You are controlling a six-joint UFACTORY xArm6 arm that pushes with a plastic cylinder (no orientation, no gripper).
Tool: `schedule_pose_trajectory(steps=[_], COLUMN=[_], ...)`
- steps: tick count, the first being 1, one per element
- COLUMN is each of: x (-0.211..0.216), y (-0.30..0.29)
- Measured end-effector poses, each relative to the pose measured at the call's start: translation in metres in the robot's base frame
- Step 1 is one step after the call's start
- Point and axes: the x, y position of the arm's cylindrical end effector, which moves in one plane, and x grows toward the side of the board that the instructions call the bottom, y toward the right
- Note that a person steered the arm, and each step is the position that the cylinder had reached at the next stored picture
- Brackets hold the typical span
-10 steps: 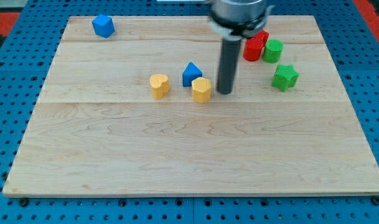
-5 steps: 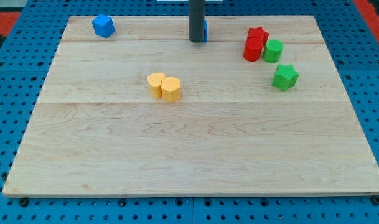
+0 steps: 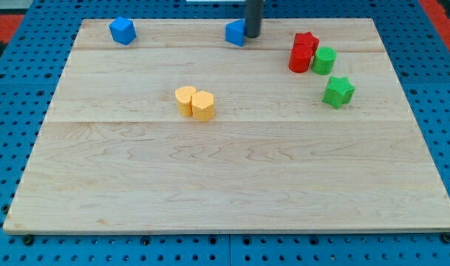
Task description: Move the blue triangle to the right of the blue cube
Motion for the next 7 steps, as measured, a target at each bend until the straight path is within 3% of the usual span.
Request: schedule_pose_trajectory(steps=[1,7], x=[0.0004,0.0004], y=[-0.0225,-0.0298])
